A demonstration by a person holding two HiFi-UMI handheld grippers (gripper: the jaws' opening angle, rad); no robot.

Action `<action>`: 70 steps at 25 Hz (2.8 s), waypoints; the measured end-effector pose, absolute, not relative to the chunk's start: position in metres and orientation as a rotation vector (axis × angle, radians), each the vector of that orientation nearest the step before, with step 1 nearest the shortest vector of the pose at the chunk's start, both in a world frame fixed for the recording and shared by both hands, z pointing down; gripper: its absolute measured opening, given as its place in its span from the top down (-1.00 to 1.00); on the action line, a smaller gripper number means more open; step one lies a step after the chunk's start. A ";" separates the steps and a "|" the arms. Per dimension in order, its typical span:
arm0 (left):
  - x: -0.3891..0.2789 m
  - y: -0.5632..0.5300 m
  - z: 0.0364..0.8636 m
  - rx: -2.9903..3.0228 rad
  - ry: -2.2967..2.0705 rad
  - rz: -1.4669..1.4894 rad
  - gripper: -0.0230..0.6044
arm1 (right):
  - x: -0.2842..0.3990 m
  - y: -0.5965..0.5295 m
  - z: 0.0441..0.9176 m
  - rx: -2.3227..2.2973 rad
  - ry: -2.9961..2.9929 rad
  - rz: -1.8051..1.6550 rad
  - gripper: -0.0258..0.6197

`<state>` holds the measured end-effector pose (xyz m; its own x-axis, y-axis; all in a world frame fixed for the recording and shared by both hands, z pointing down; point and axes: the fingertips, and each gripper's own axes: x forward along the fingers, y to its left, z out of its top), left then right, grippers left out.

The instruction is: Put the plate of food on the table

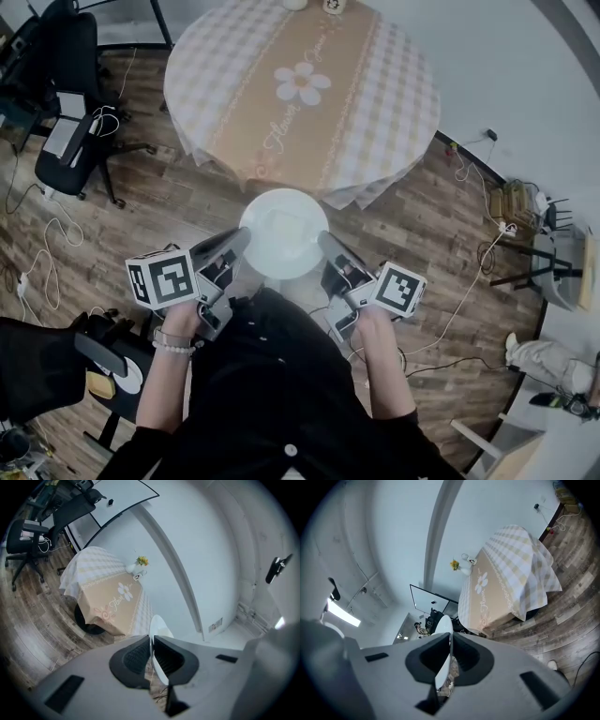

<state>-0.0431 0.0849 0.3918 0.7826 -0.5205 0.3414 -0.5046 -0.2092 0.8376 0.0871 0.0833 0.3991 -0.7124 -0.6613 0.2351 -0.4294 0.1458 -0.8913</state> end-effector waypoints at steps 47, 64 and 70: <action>-0.022 -0.106 0.387 1.879 -0.666 0.045 0.86 | 0.108 -0.092 0.391 -1.220 2.079 -1.544 0.90; -0.051 -0.120 0.402 1.915 -0.602 0.020 0.86 | 0.080 -0.096 0.406 -1.303 2.026 -1.511 0.90; -0.051 -0.130 0.405 1.897 -0.594 0.020 0.86 | 0.081 -0.105 0.407 -1.329 2.027 -1.503 0.90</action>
